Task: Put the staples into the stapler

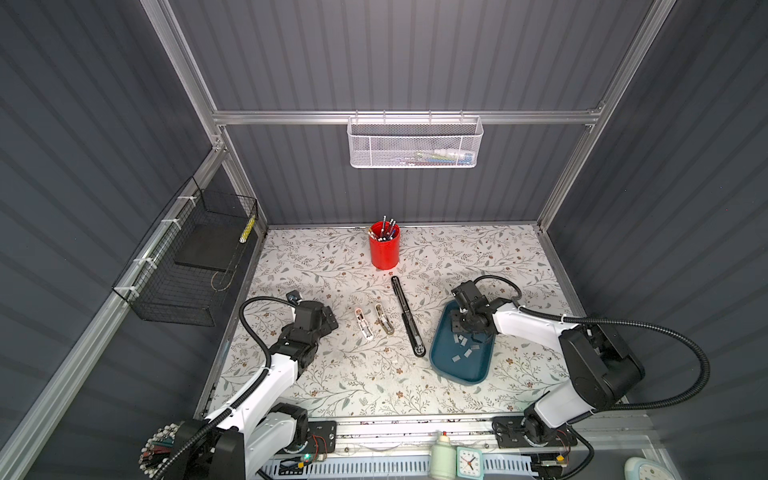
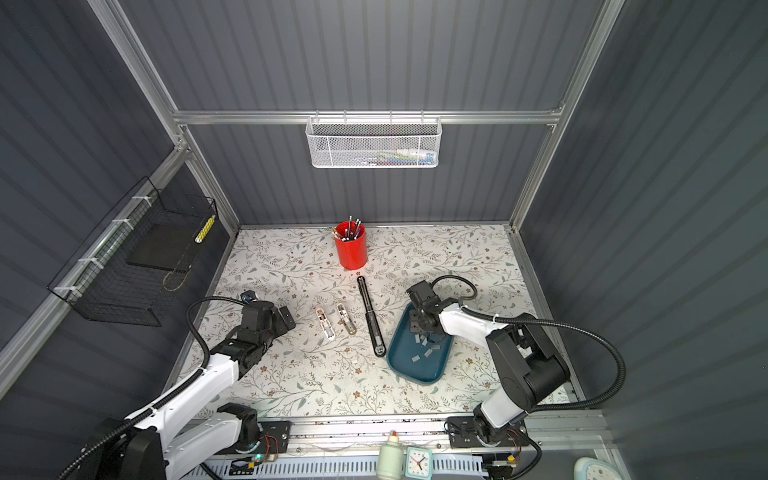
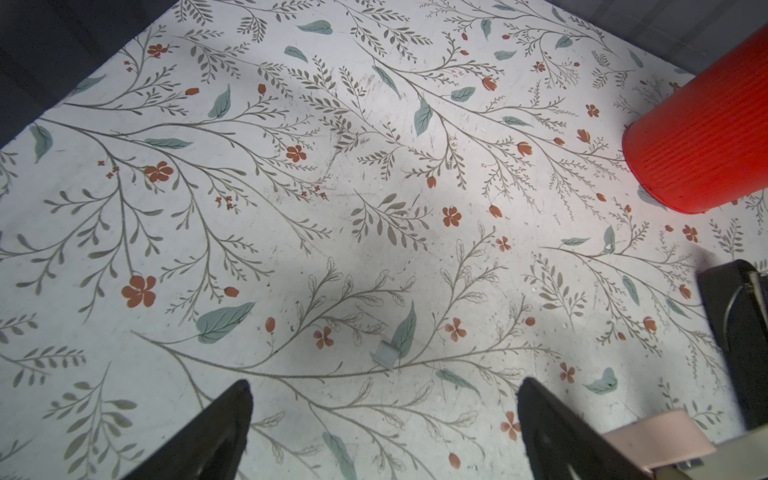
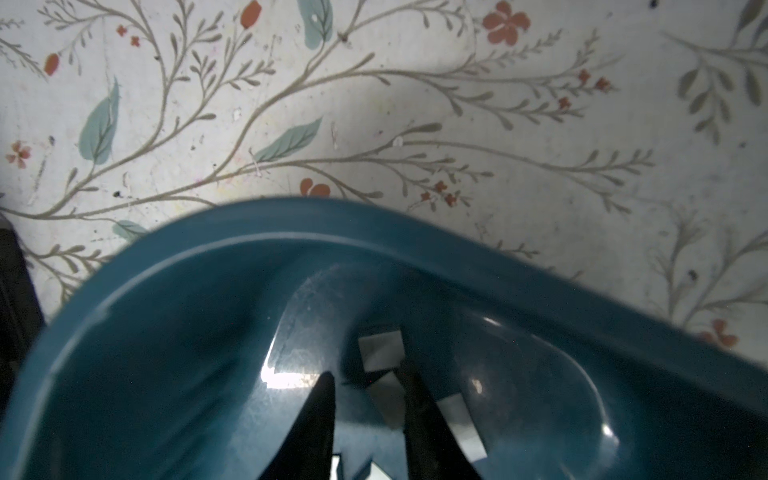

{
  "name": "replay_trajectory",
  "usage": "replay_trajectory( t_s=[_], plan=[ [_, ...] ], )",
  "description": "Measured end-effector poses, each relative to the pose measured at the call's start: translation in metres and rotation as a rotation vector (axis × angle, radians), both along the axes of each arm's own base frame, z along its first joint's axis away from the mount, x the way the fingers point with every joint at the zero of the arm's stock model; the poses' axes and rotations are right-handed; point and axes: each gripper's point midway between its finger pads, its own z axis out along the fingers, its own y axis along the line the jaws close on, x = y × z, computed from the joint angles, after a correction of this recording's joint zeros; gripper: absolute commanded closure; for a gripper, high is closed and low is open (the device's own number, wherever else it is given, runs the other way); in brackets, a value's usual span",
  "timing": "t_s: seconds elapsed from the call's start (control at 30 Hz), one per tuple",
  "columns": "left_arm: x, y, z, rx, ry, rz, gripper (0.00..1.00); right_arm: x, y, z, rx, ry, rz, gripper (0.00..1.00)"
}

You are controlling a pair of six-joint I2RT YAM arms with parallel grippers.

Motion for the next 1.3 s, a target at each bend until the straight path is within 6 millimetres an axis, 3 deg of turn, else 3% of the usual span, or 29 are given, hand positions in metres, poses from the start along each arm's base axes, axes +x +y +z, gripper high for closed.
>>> replay_trajectory(
  t_s=[0.3,0.7,0.8,1.03,1.3],
  plan=[
    [0.0,0.0,0.0,0.0,0.0,0.0,0.0,0.0,-0.004,0.021,-0.004,-0.049,-0.013,0.66],
    [0.0,0.0,0.0,0.0,0.0,0.0,0.0,-0.002,-0.01,-0.001,-0.06,-0.003,-0.02,0.67],
    [0.0,0.0,0.0,0.0,0.0,0.0,0.0,-0.001,-0.015,-0.006,-0.086,0.006,-0.036,0.62],
    [0.0,0.0,0.0,0.0,0.0,0.0,0.0,-0.002,-0.019,-0.007,-0.107,0.01,-0.05,0.61],
    [0.0,0.0,0.0,0.0,0.0,0.0,0.0,-0.004,-0.016,-0.006,-0.089,0.016,-0.04,0.67]
  ],
)
